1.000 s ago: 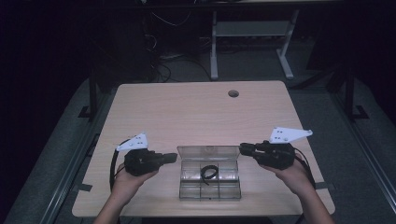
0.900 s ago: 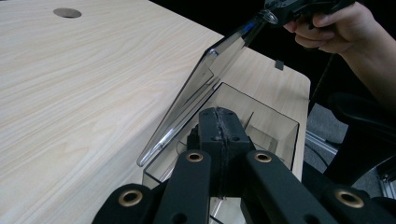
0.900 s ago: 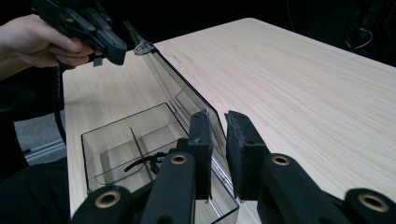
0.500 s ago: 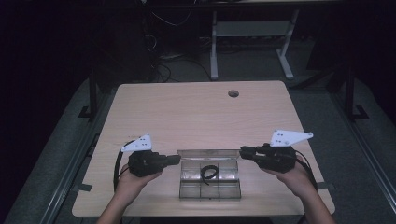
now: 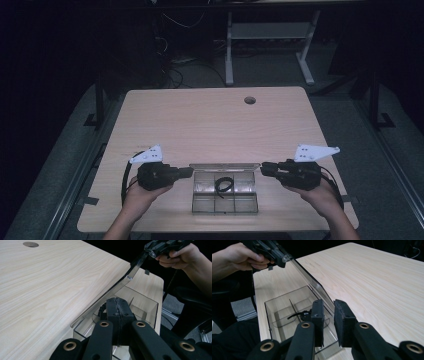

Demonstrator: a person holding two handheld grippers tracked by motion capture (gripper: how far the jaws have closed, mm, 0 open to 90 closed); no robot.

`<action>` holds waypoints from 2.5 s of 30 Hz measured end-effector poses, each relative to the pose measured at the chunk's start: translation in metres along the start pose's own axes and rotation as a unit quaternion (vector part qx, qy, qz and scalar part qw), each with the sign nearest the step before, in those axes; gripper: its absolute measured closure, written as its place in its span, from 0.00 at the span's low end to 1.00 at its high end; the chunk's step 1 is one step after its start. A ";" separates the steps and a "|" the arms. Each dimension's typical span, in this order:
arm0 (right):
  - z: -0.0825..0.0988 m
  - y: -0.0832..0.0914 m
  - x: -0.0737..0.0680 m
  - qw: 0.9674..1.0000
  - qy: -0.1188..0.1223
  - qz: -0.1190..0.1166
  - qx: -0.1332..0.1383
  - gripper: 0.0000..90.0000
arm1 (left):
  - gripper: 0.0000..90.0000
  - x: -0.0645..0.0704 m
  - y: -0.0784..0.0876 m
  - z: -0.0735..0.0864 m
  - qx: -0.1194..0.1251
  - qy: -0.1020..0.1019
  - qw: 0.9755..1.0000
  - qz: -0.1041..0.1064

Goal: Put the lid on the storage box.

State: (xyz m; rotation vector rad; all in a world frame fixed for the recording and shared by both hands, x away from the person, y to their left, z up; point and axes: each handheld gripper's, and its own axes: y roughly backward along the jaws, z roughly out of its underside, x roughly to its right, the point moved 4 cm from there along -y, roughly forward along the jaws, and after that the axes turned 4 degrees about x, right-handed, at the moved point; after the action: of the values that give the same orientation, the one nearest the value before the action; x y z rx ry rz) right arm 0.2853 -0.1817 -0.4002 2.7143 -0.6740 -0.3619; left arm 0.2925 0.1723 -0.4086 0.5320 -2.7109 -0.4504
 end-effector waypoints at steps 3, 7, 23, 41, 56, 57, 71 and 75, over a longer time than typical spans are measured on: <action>0.003 0.001 -0.001 1.000 -0.006 -0.005 -0.006 0.91 | 1.00 0.001 0.000 0.001 -0.002 -0.001 1.000 0.003; 0.007 -0.002 -0.004 1.000 -0.007 -0.013 -0.016 0.98 | 1.00 0.002 0.000 0.003 -0.005 -0.006 1.000 0.008; 0.024 -0.012 -0.011 0.998 0.002 -0.050 -0.038 0.99 | 1.00 0.009 -0.003 0.012 -0.026 -0.026 0.999 0.030; 0.035 -0.017 -0.012 0.996 0.015 -0.067 -0.057 0.99 | 0.99 0.008 -0.007 0.026 -0.064 -0.040 0.996 0.049; 0.045 -0.023 -0.013 0.994 0.028 -0.077 -0.078 0.99 | 0.99 0.006 -0.010 0.034 -0.096 -0.054 0.992 0.061; 0.046 -0.023 -0.013 0.993 0.028 -0.079 -0.081 0.99 | 0.99 0.006 -0.011 0.035 -0.101 -0.055 0.992 0.061; 0.053 -0.030 -0.014 0.989 0.030 -0.091 -0.110 0.99 | 0.99 0.005 -0.016 0.043 -0.127 -0.056 0.988 0.068; 0.055 -0.031 -0.014 0.989 0.029 -0.090 -0.116 0.99 | 0.99 0.004 -0.017 0.044 -0.133 -0.058 0.987 0.068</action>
State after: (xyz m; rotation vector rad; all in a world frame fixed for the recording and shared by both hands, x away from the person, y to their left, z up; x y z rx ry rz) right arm 0.2679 -0.1624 -0.4596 2.5574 -0.3474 -0.3771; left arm 0.2766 0.1665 -0.4531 0.2542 -2.7125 -0.8123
